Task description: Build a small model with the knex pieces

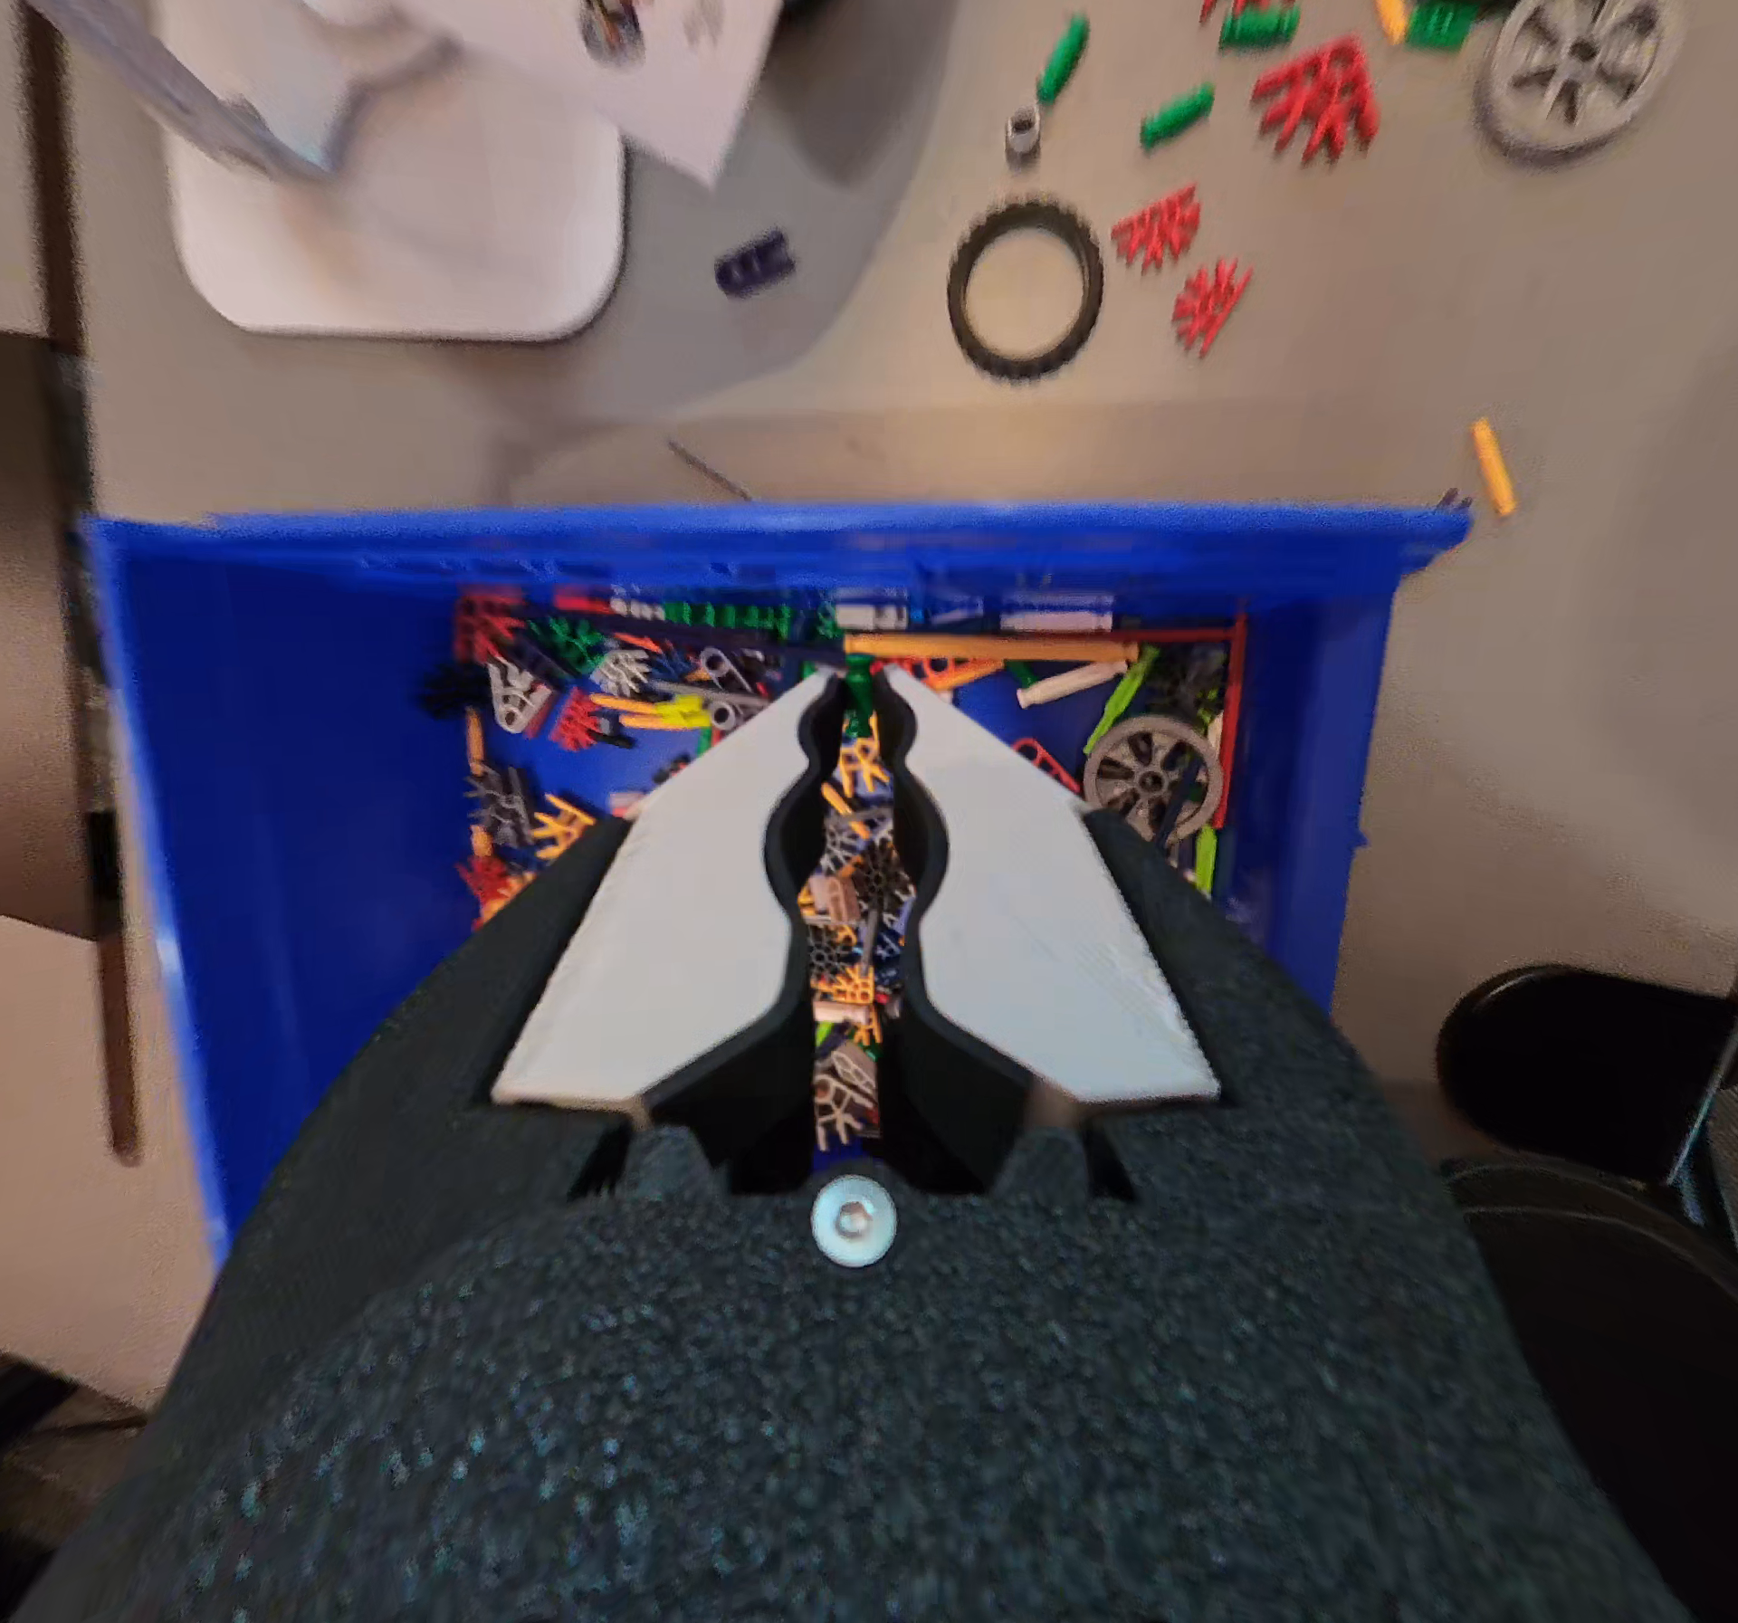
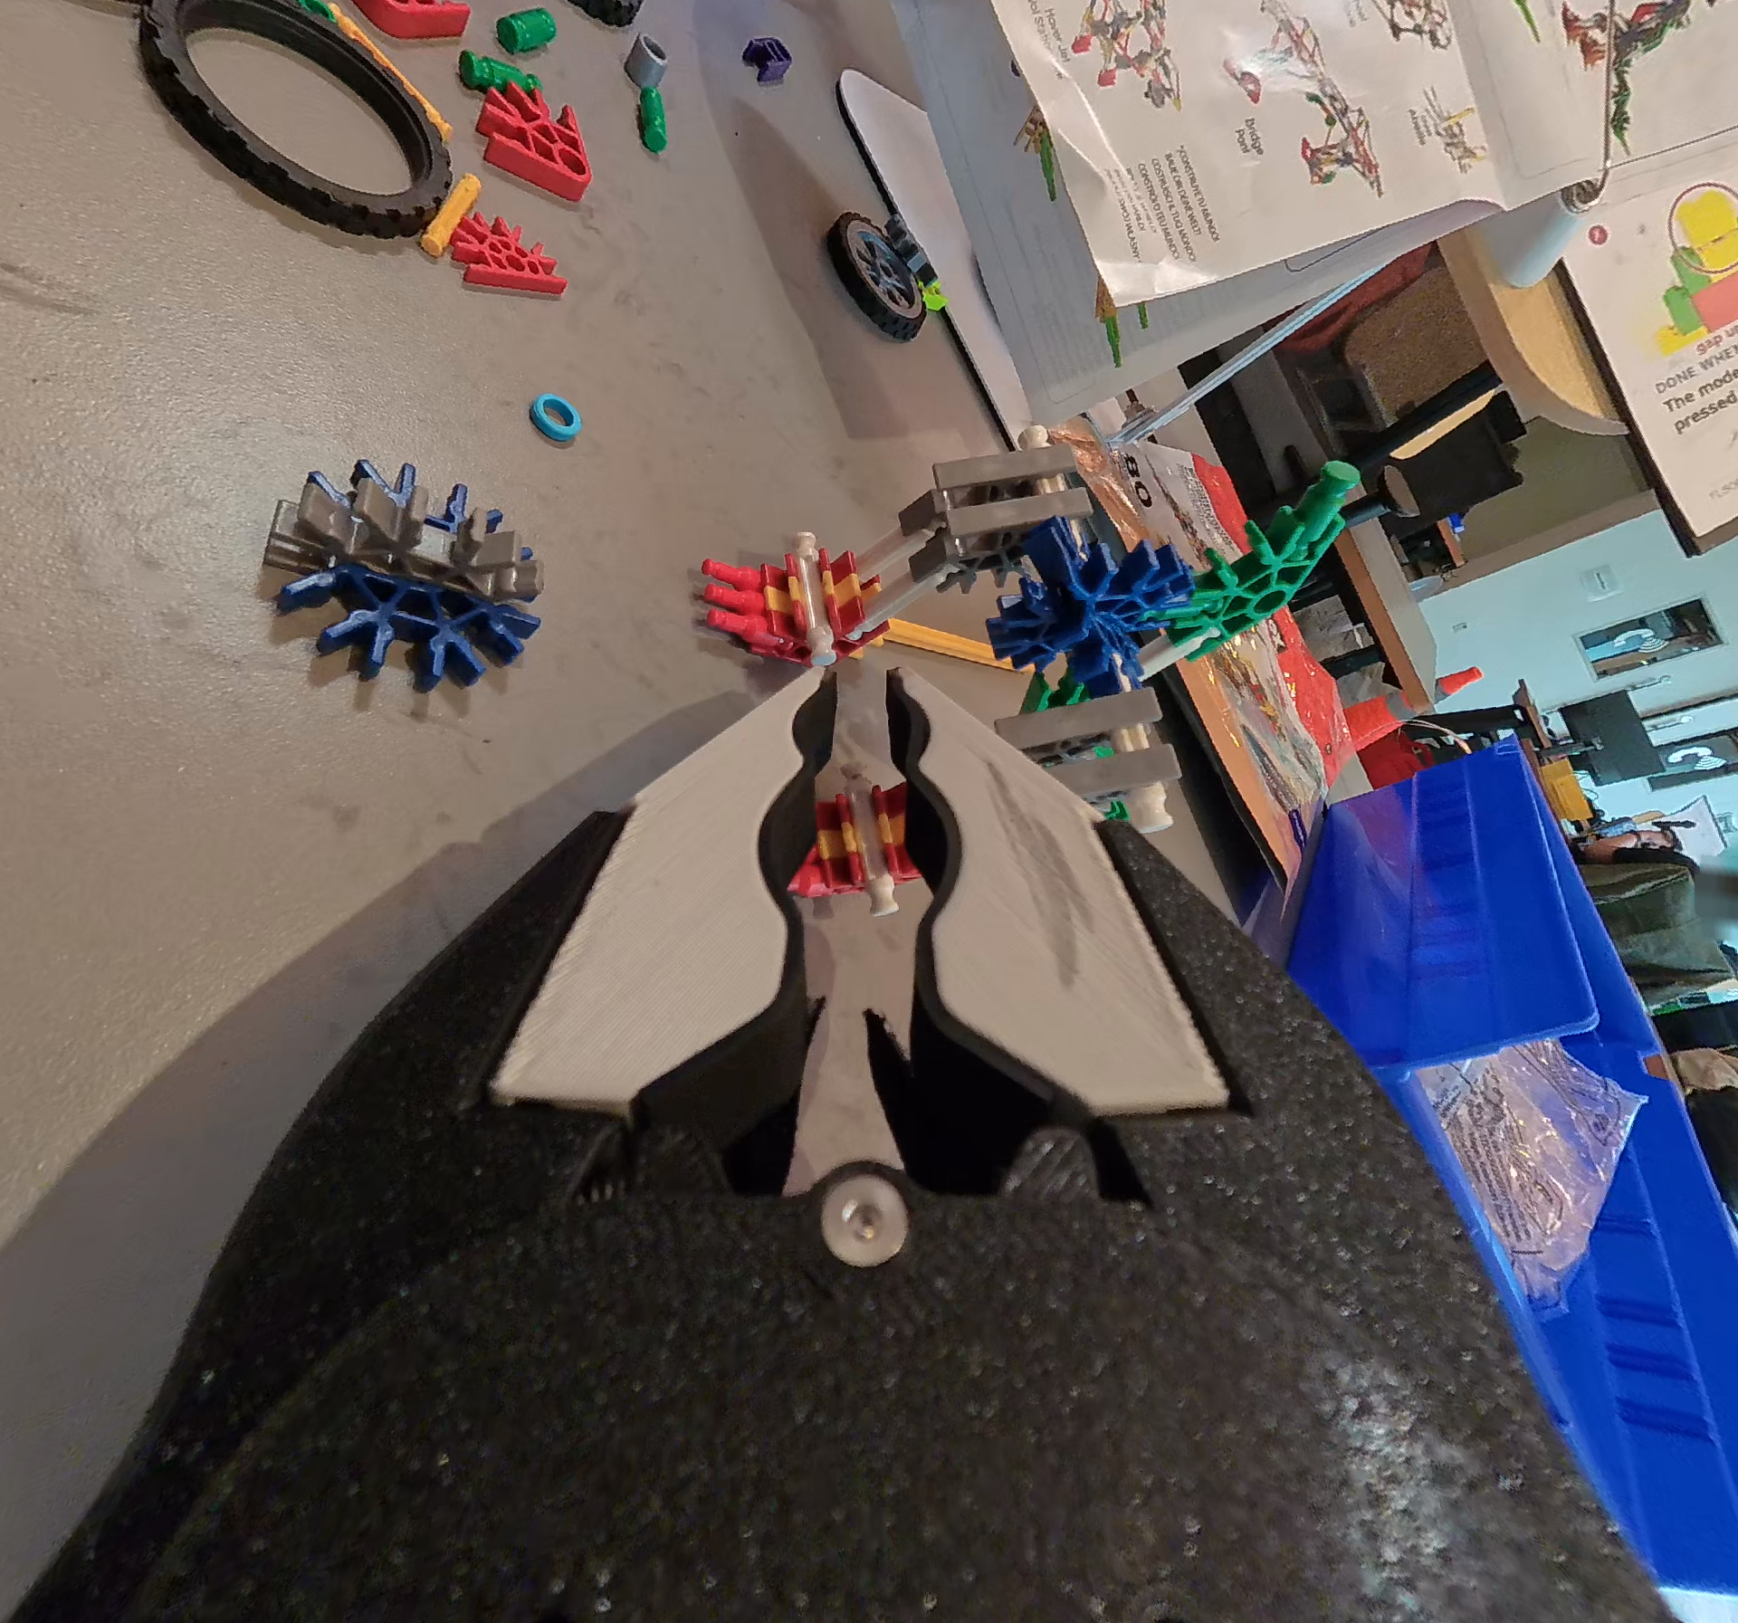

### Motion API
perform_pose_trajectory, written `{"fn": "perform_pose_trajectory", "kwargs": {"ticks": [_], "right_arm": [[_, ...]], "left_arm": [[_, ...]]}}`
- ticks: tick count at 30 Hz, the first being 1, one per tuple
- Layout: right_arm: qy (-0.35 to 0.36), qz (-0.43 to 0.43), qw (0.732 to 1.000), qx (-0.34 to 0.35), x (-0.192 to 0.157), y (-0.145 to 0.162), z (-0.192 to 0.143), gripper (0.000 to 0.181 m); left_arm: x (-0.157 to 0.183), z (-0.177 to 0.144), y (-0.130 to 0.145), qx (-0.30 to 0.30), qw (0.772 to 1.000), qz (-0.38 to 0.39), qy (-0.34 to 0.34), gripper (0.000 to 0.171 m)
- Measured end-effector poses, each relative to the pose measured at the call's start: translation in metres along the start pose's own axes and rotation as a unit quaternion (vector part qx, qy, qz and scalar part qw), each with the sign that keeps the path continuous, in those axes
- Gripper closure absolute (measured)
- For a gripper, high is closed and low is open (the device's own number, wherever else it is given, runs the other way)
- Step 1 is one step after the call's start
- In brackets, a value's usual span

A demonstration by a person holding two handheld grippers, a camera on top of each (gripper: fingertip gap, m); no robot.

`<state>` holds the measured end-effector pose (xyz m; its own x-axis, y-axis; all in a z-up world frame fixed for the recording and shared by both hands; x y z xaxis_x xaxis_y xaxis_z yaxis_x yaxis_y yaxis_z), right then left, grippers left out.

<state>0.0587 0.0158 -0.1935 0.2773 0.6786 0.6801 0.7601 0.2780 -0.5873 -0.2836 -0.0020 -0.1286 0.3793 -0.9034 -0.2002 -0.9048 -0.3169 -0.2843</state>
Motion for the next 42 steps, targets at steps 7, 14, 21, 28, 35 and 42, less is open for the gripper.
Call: {"fn": "perform_pose_trajectory", "kwargs": {"ticks": [7,14,21,28,35,42], "right_arm": [[-0.003,0.002,1.0,0.006,0.0,-0.001,-0.001,0.171],[-0.006,-0.001,1.0,0.014,-0.001,-0.003,-0.003,0.171],[-0.009,0.006,1.0,0.018,-0.001,-0.003,-0.004,0.171],[-0.011,0.006,1.0,0.019,-0.001,-0.003,-0.004,0.171],[-0.012,0.006,1.0,0.022,-0.001,-0.004,-0.005,0.171],[-0.012,0.007,1.0,0.024,-0.001,-0.004,-0.005,0.171]], "left_arm": [[0.037,-0.009,-0.075,0.03,0.996,0.084,0.029,0.166],[0.073,0.04,-0.107,-0.029,0.983,0.159,0.085,0.166],[0.084,0.078,-0.1,-0.094,0.971,0.173,0.132,0.166],[0.087,0.078,-0.106,-0.1,0.97,0.181,0.132,0.165],[0.088,0.084,-0.107,-0.12,0.964,0.197,0.128,0.165],[0.086,0.09,-0.107,-0.131,0.963,0.203,0.12,0.163]]}}
Point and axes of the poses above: each gripper's, where its closed fingertips meet, z out along the fingers, y out of its underside, x = y × z across the jaws, the point moved 1 cm from there along -z, back along the fingers, and after that the axes turned 6 degrees about -x, right-handed, at the moved point
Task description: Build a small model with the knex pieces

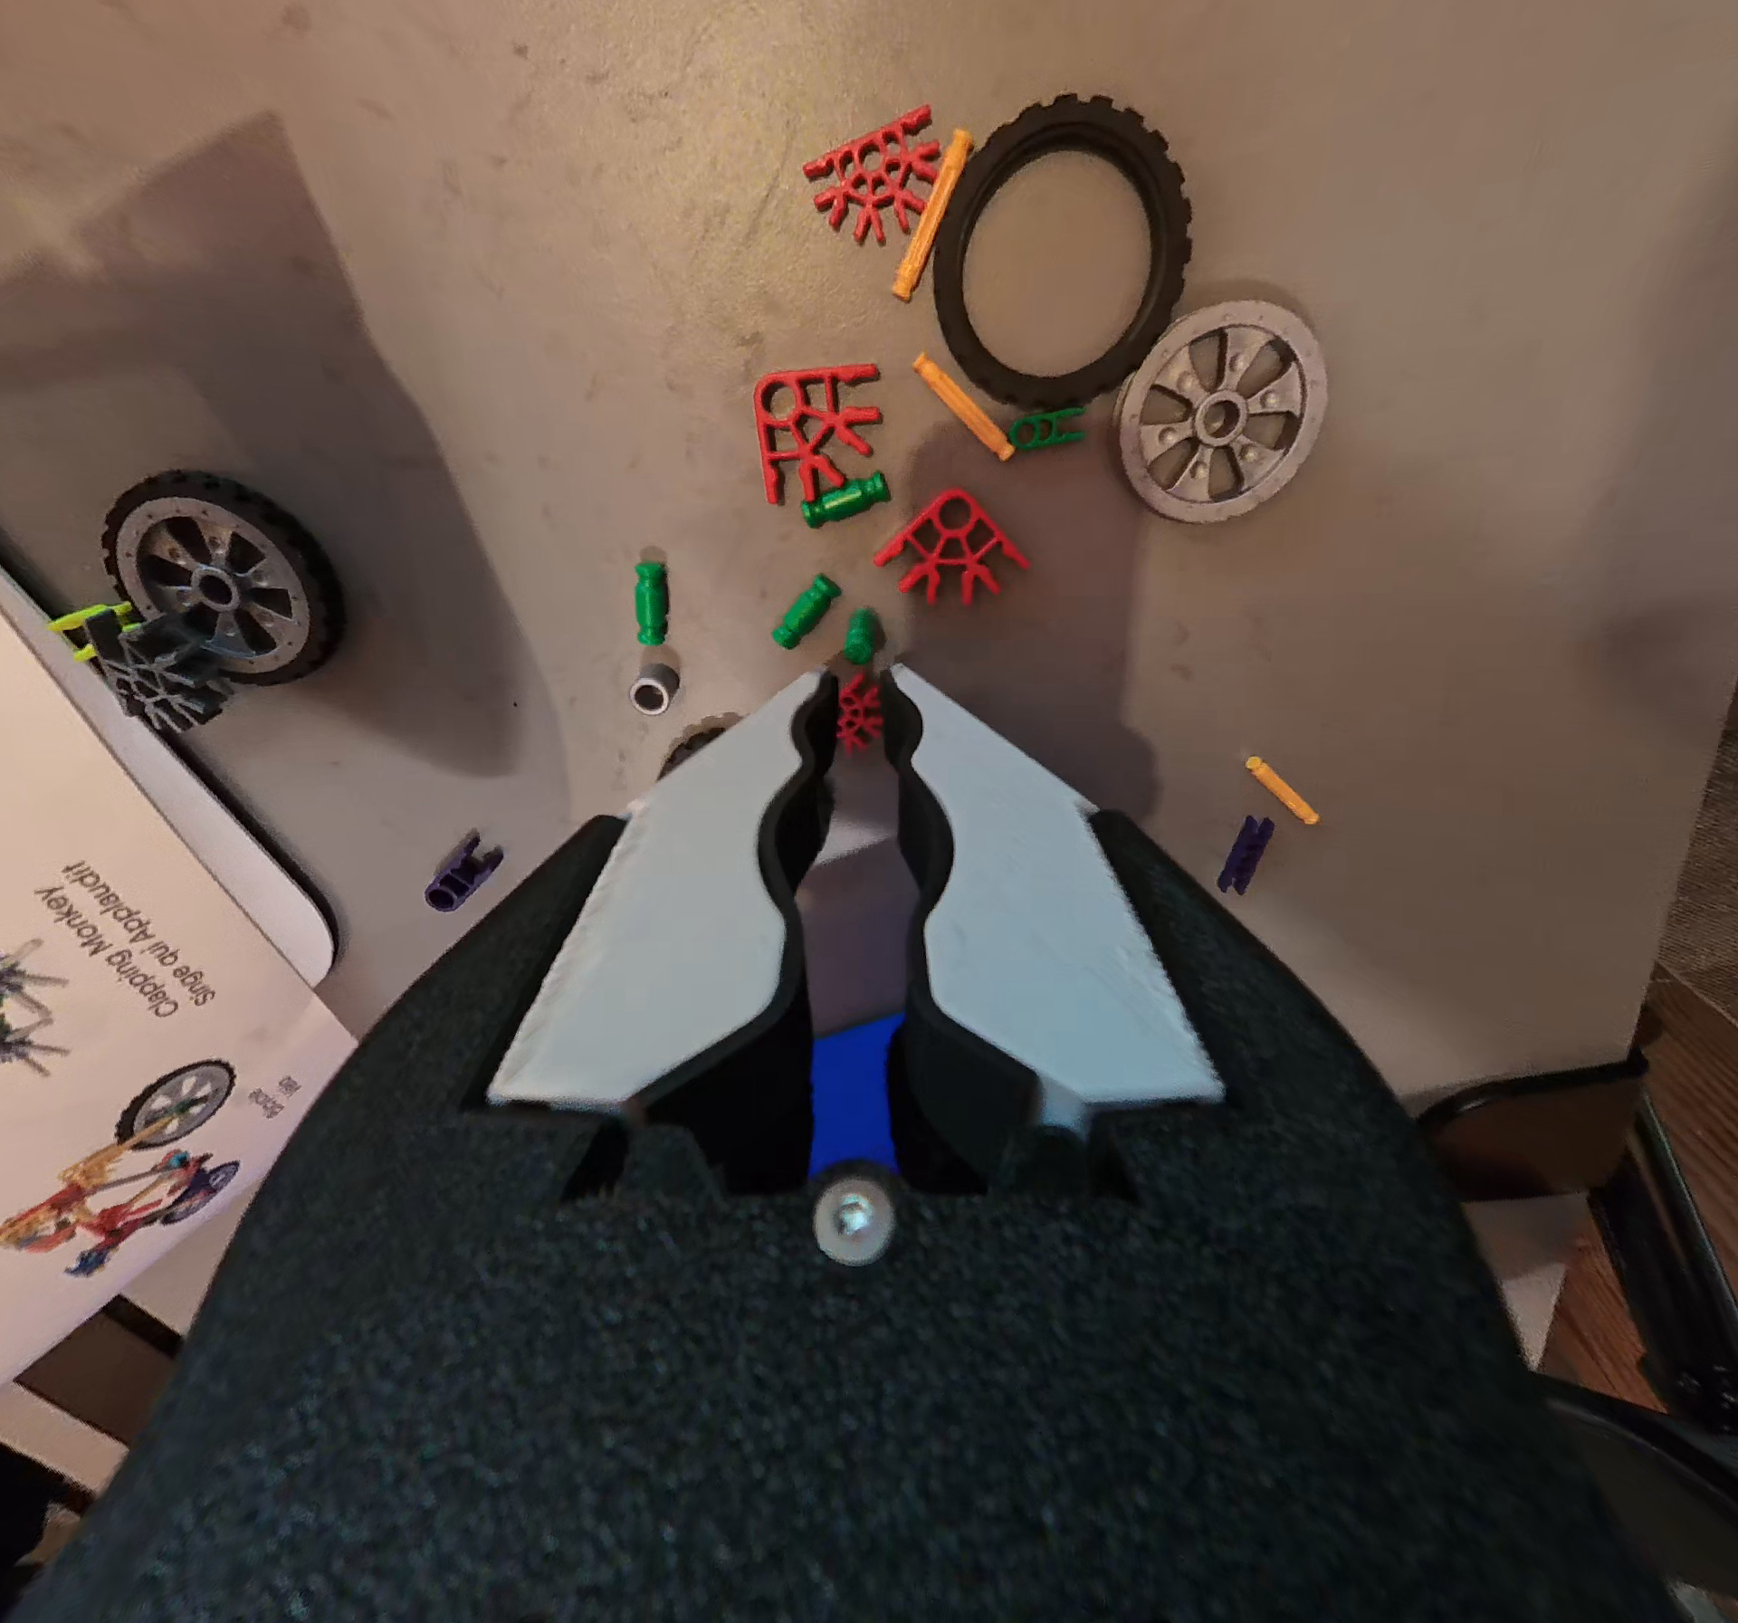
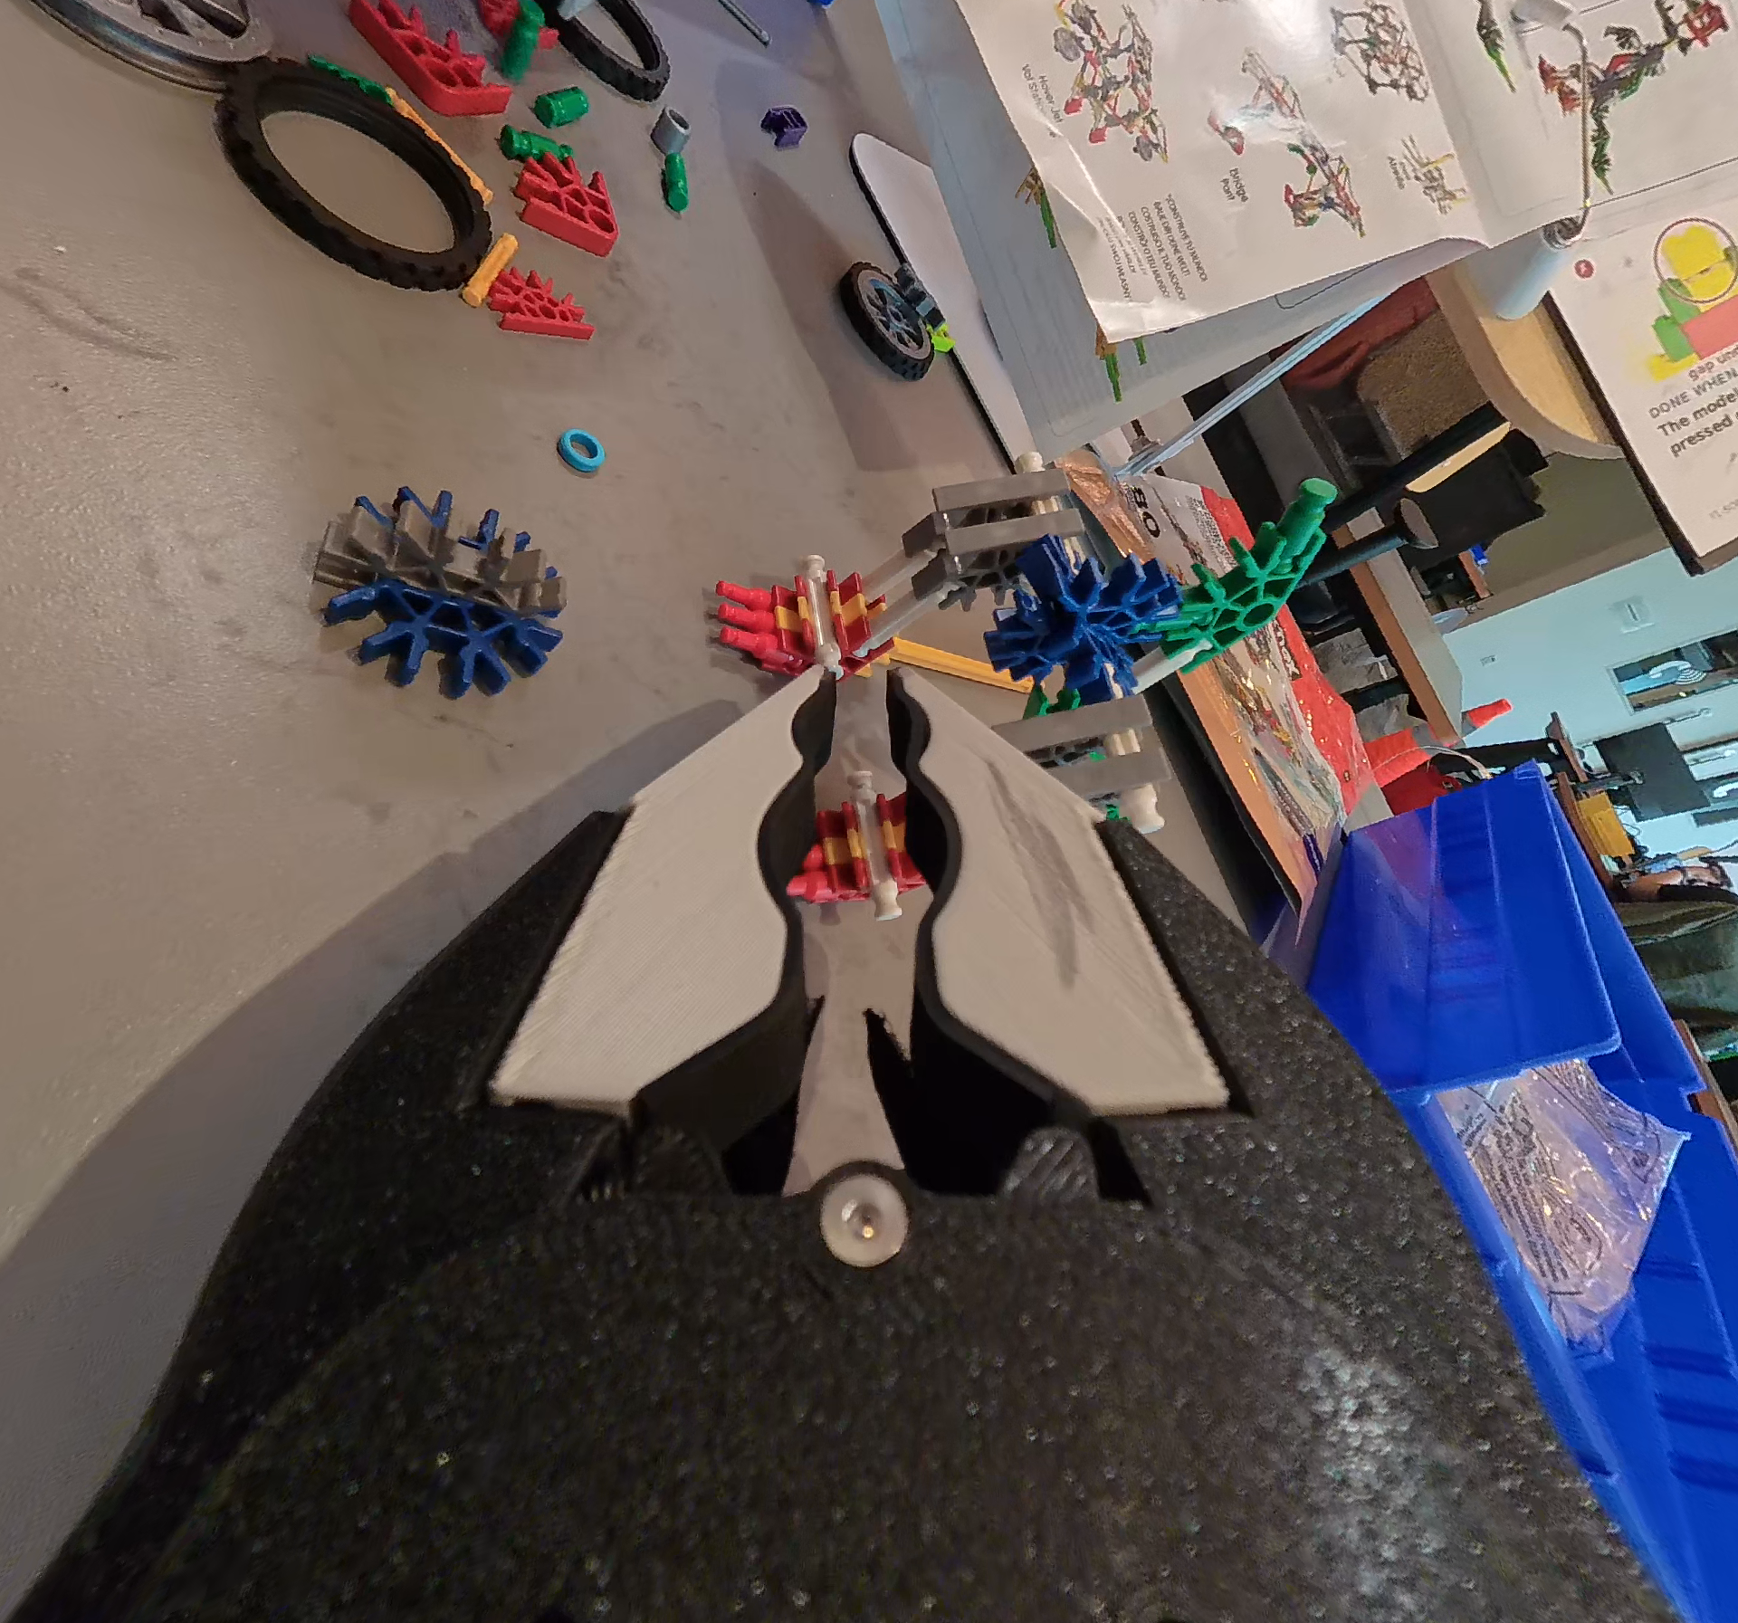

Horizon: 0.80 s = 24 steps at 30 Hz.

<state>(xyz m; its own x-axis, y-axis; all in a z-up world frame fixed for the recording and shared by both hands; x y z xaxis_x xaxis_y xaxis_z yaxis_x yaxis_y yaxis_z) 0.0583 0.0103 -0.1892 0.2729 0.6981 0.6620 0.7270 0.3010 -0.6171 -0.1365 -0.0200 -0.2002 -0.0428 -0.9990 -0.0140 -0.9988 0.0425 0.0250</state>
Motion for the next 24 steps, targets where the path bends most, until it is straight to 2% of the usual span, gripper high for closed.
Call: {"fn": "perform_pose_trajectory", "kwargs": {"ticks": [5,9,18,22,24], "right_arm": [[0.0,0.0,1.0,0.001,0.0,0.0,0.0,0.171],[-0.001,0.001,1.0,0.003,0.0,-0.001,-0.001,0.171],[-0.002,0.0,1.0,0.004,0.0,-0.001,-0.001,0.17],[-0.001,-0.002,1.0,0.001,-0.001,0.0,0.0,0.17],[-0.001,-0.002,1.0,0.0,-0.001,0.0,0.0,0.17]], "left_arm": [[-0.007,-0.012,-0.002,0.026,0.999,-0.014,-0.024,0.158],[-0.015,-0.043,0.009,0.062,0.995,-0.048,-0.064,0.158],[-0.017,-0.101,0.081,0.105,0.971,-0.16,-0.141,0.158],[-0.012,-0.103,0.108,0.111,0.96,-0.203,-0.158,0.159],[-0.008,-0.092,0.125,0.084,0.958,-0.221,-0.162,0.159]]}}
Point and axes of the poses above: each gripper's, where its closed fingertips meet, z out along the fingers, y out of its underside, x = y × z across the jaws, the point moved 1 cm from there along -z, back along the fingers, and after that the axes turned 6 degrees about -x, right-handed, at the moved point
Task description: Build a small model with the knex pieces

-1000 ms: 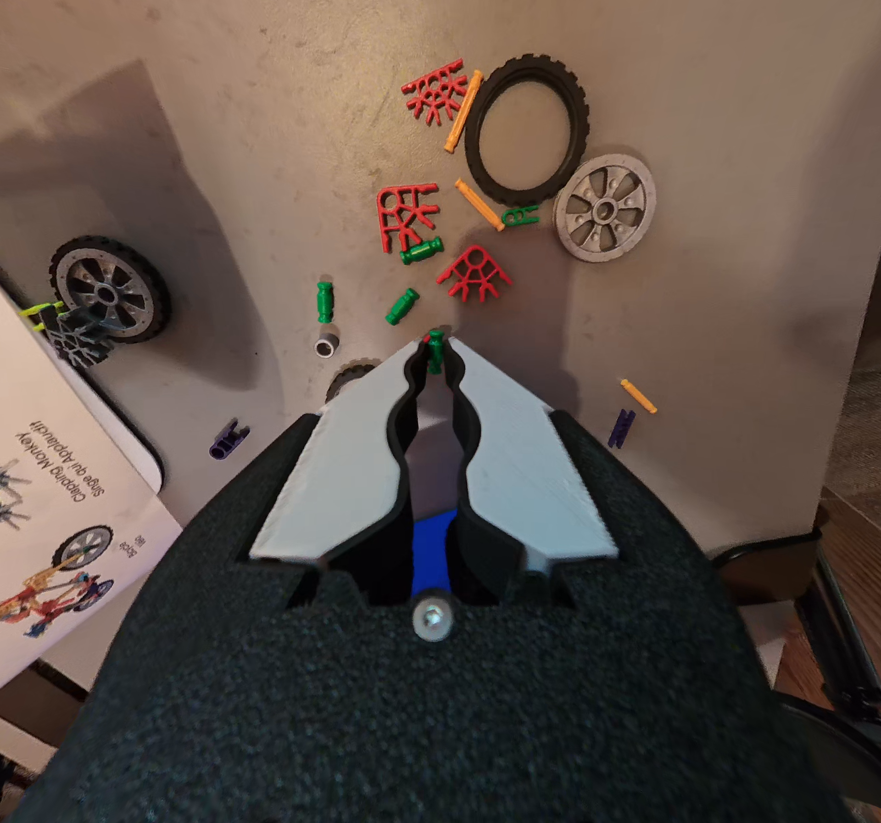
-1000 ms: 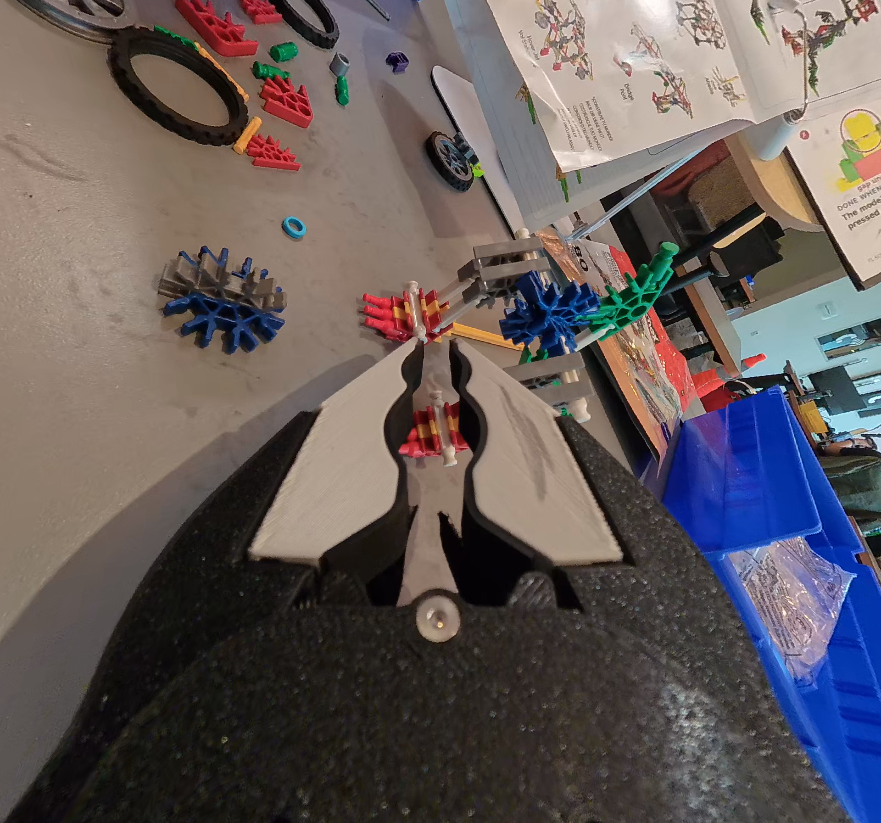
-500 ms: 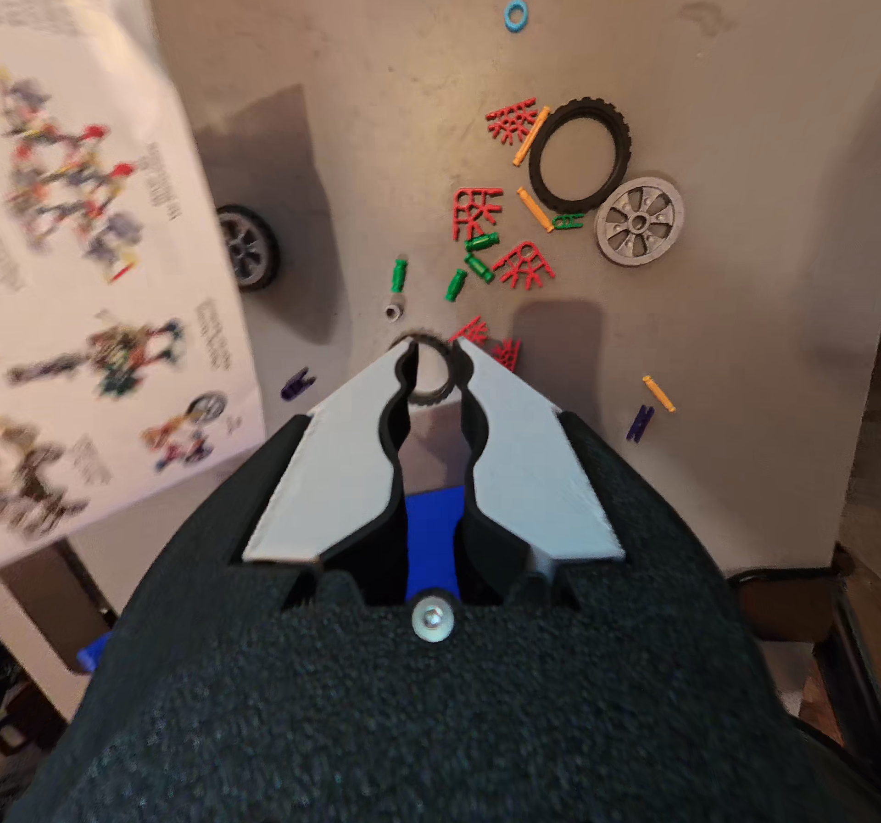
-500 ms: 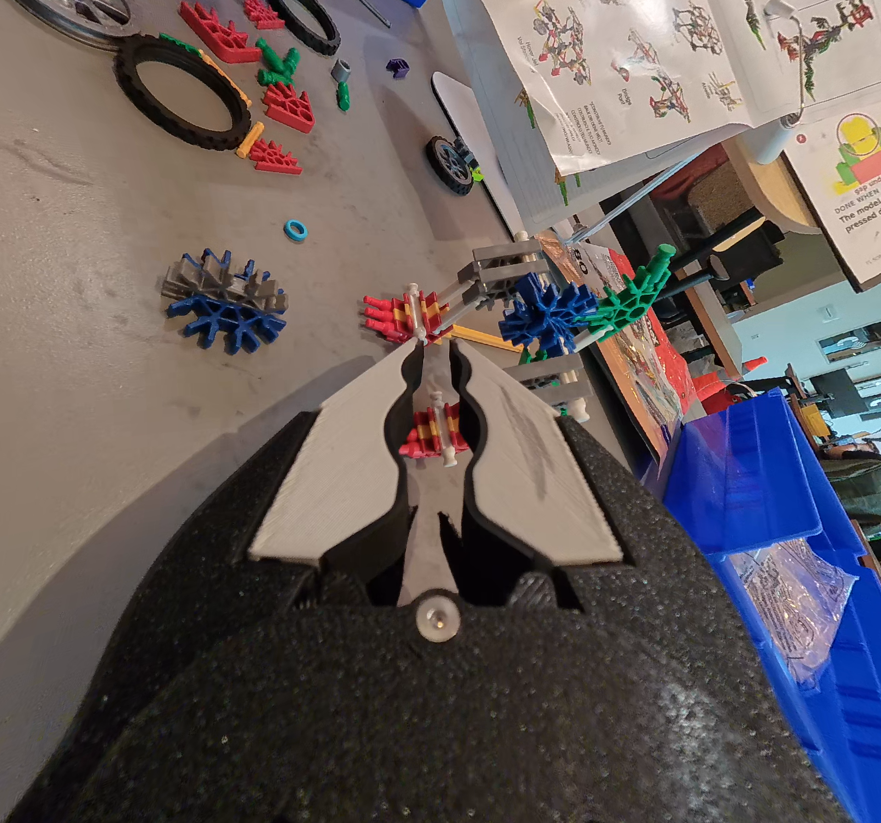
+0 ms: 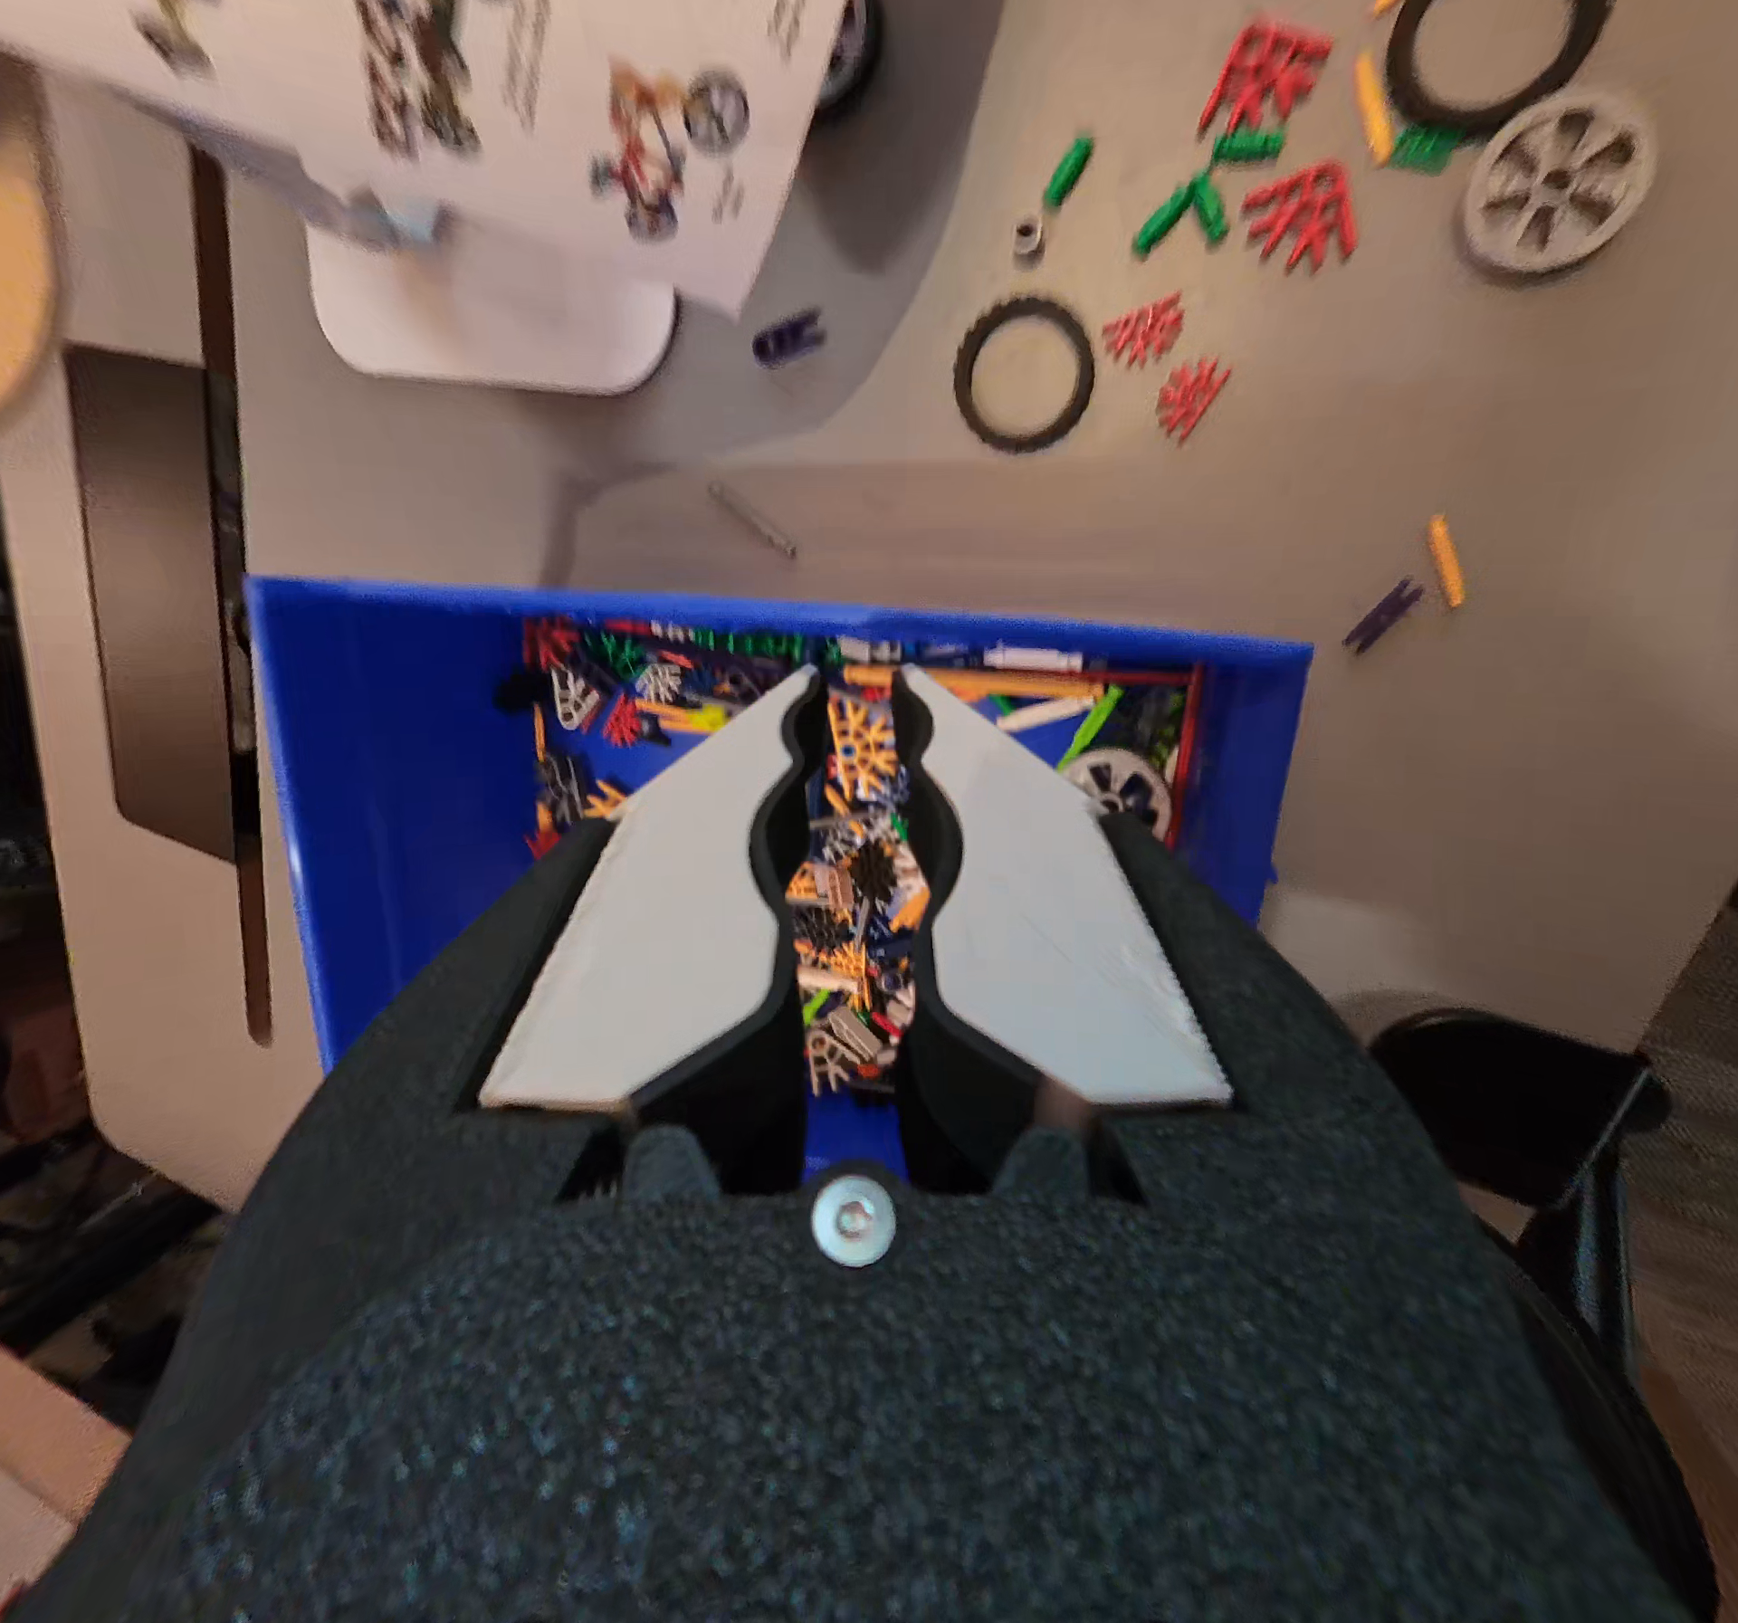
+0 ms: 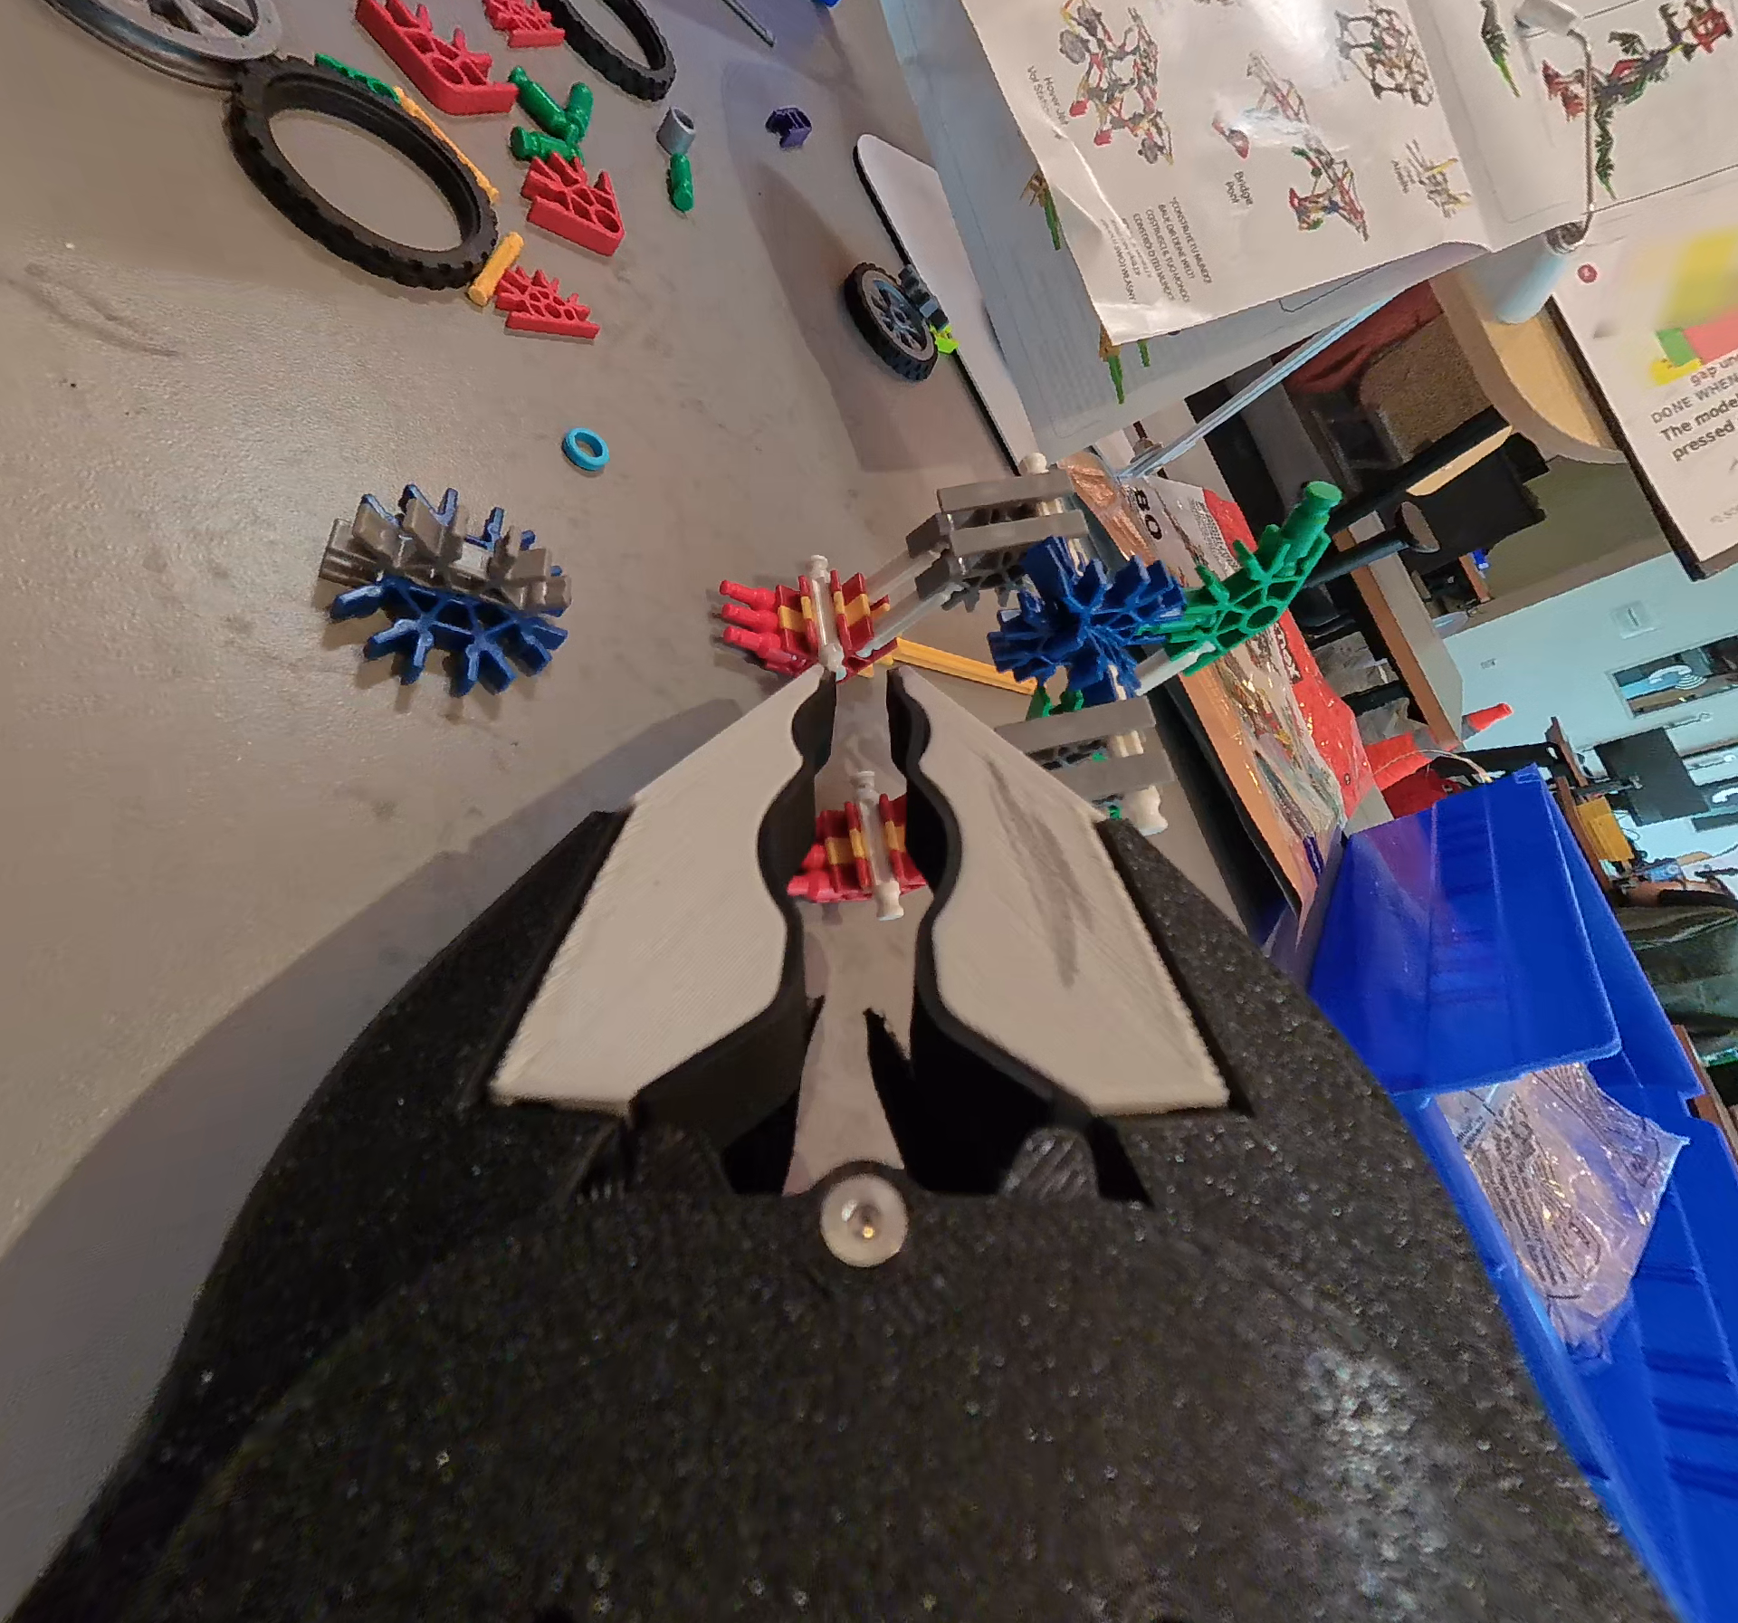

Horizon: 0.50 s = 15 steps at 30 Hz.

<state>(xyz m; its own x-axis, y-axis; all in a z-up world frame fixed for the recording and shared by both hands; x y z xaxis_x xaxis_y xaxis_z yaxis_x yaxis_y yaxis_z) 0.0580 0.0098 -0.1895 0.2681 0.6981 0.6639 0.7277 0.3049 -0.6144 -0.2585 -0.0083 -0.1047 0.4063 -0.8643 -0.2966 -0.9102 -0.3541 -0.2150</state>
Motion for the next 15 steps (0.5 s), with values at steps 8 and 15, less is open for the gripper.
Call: {"fn": "perform_pose_trajectory", "kwargs": {"ticks": [8,15], "right_arm": [[0.001,0.0,1.0,-0.004,0.0,0.001,0.001,0.17],[0.002,-0.001,1.0,-0.005,0.0,0.001,0.001,0.17]], "left_arm": [[0.031,0.046,0.053,-0.062,0.995,-0.01,0.074,0.157],[0.039,0.071,0.062,-0.063,0.993,-0.009,0.104,0.154]]}}
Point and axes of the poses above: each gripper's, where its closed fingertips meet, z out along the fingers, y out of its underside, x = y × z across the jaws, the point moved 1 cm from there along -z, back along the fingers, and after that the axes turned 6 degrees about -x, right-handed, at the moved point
